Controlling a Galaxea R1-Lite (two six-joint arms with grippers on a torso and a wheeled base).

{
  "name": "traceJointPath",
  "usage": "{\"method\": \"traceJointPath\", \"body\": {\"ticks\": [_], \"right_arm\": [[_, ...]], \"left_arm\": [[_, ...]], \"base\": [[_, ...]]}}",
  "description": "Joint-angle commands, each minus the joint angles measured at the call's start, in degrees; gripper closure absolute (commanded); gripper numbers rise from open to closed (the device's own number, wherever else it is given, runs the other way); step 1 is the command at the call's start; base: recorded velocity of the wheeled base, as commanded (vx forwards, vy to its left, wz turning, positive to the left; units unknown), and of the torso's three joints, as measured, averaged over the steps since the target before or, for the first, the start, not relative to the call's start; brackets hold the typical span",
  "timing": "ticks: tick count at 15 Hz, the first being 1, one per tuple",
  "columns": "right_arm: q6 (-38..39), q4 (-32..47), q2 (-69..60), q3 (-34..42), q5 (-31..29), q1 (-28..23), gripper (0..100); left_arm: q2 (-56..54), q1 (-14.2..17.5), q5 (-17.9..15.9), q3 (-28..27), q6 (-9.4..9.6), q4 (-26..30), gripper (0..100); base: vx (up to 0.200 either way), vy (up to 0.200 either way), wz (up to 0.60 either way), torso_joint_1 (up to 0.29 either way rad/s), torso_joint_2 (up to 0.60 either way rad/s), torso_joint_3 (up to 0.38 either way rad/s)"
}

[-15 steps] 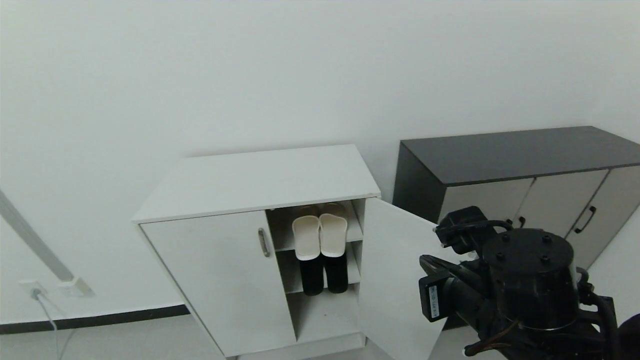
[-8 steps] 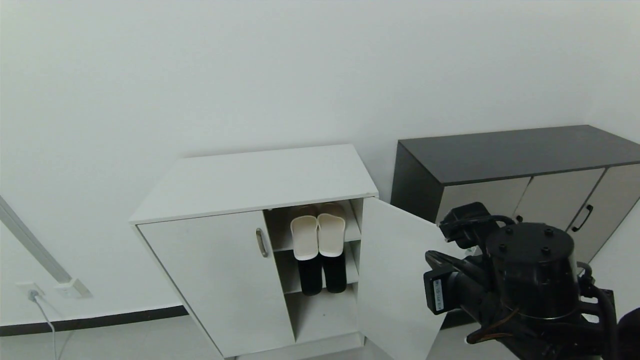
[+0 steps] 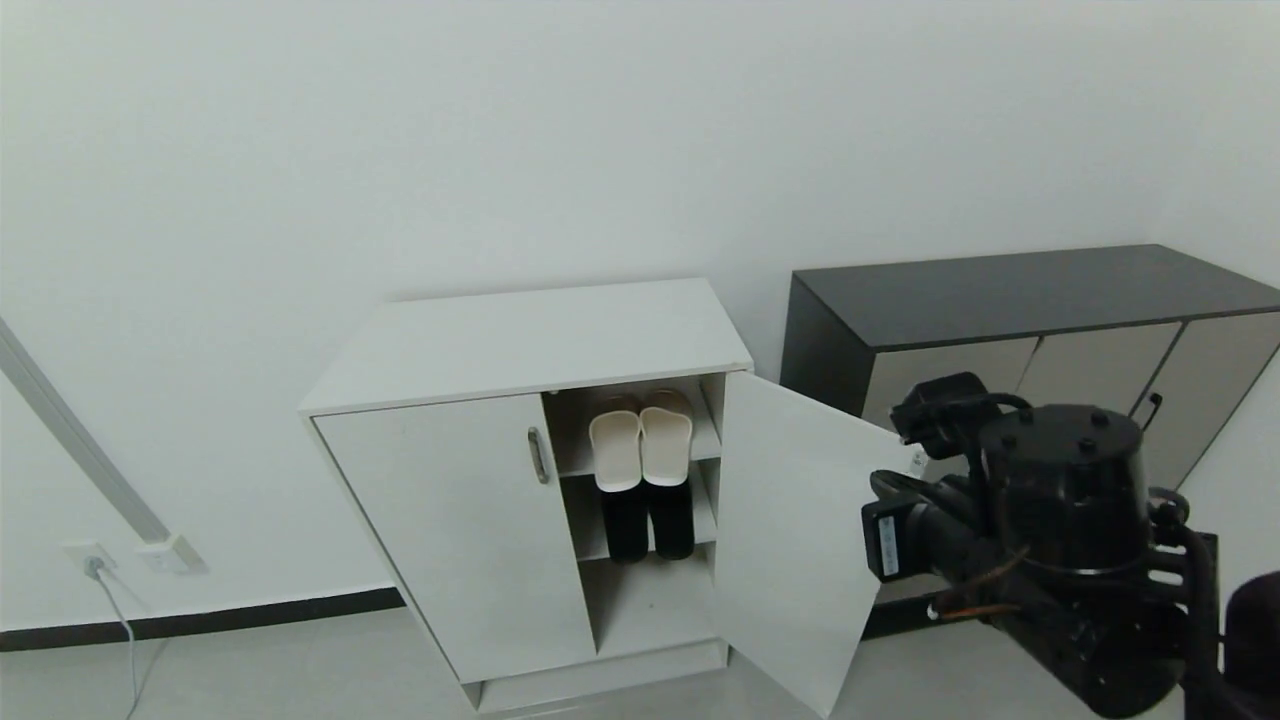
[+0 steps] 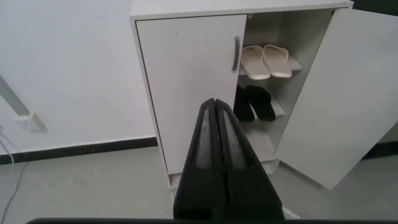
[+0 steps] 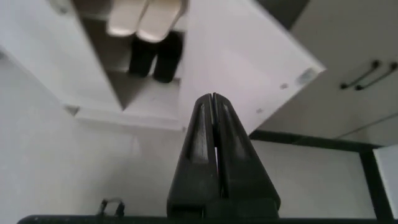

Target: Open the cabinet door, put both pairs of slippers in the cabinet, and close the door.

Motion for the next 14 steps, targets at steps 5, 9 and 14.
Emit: {"method": "traceJointPath", "body": {"ticks": [5,9,14], "right_arm": [[0.6,6.5,10.5,-15.5,8.5,-17.5,100],[0.7,6.6,16.4,-21.2,11.4,-21.3,100],[2.3,4.6,22.0,-24.7,13.7,-23.3,100]], "left_arm": [[0.0,0.0,0.0,0.0,-0.01,0.0,100],[0.0,0.0,0.0,0.0,-0.01,0.0,100],[0.0,0.0,0.0,0.0,0.08,0.0,100]], "base": [[0.0,0.0,0.0,0.0,0.0,0.0],[0.0,0.0,0.0,0.0,0.0,0.0],[0.0,0.0,0.0,0.0,0.0,0.0]]}}
